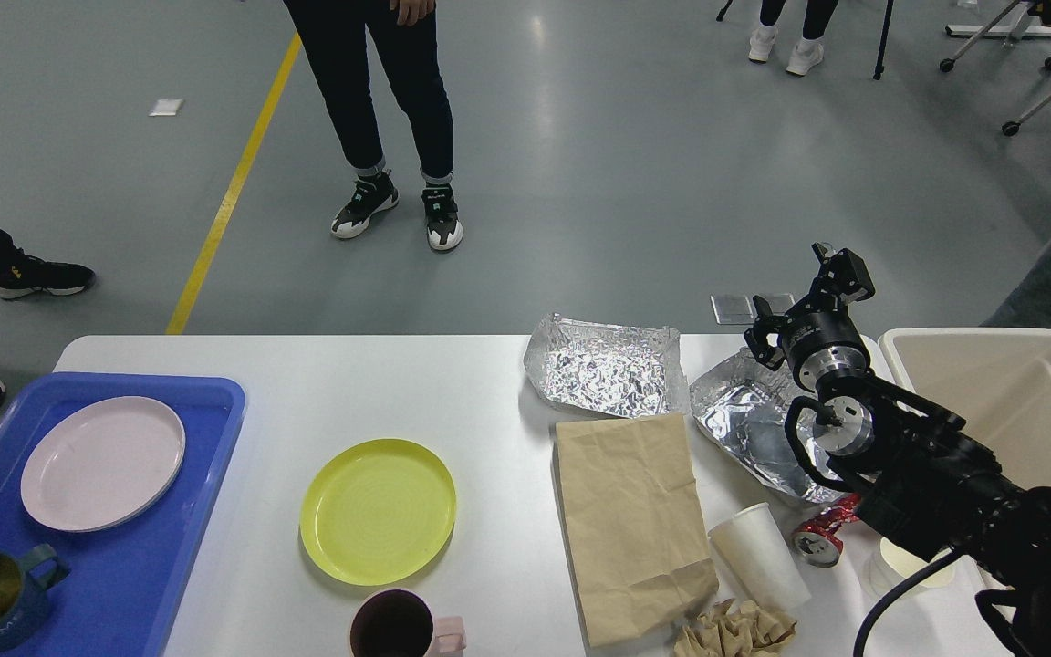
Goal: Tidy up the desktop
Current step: 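Open the left gripper and raise it away from the tray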
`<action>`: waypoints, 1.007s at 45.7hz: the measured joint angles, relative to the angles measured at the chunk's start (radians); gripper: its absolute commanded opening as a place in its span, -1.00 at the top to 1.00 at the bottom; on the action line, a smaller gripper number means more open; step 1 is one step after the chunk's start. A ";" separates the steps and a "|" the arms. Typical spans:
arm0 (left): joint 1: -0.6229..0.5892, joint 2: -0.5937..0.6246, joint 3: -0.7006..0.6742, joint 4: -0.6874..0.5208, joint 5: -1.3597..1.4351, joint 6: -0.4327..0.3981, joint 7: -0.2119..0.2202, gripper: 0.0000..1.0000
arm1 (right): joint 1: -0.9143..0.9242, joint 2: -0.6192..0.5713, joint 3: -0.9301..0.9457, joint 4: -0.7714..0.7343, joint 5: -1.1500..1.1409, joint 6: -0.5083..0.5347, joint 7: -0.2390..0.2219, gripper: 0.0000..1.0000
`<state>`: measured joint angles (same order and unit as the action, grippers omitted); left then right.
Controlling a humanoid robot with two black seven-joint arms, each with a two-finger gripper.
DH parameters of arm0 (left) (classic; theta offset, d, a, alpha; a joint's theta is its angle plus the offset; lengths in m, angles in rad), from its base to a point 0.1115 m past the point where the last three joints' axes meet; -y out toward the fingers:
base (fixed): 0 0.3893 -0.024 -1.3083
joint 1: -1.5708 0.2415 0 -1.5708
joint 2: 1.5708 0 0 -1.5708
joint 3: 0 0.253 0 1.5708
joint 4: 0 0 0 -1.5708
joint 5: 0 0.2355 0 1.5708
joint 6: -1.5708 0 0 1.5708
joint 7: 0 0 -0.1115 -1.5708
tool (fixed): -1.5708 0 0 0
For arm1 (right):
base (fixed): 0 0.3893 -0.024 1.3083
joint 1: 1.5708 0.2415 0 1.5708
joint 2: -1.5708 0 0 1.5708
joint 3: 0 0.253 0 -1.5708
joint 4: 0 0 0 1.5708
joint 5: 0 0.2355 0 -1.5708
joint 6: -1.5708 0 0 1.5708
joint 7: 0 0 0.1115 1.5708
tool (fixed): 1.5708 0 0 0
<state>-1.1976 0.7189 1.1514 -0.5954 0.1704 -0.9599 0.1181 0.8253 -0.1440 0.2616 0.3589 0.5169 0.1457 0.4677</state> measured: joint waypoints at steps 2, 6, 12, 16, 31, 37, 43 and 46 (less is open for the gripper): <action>0.001 0.001 0.000 0.004 0.000 0.000 0.000 0.85 | 0.000 0.000 0.000 0.000 0.000 0.000 0.000 -1.00; 0.009 0.005 0.000 0.010 0.001 0.000 0.000 0.76 | 0.000 0.001 0.000 0.000 0.000 0.000 0.000 -1.00; 0.017 0.008 -0.001 0.011 0.001 0.000 0.001 0.60 | 0.000 0.001 0.000 0.000 0.000 0.000 0.000 -1.00; 0.018 0.008 -0.001 0.011 0.001 0.000 0.002 0.43 | 0.000 0.001 0.000 0.000 0.000 0.000 0.000 -1.00; 0.021 0.002 -0.001 0.045 0.004 0.000 0.009 -0.48 | 0.000 0.001 0.000 0.000 0.000 0.000 0.000 -1.00; 0.018 0.000 0.006 0.046 0.006 0.000 0.010 -0.70 | 0.000 0.000 0.000 0.000 0.000 0.000 0.000 -1.00; 0.004 0.002 0.019 0.046 0.007 0.000 0.011 -0.74 | 0.000 0.000 0.000 0.000 0.000 0.000 0.000 -1.00; -0.015 0.005 0.024 0.046 0.008 0.000 0.012 -0.76 | 0.000 0.000 0.000 0.000 0.000 0.000 0.000 -1.00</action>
<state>-1.2129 0.7241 1.1751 -0.5493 0.1789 -0.9600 0.1299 0.8253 -0.1437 0.2616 0.3589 0.5169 0.1457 0.4677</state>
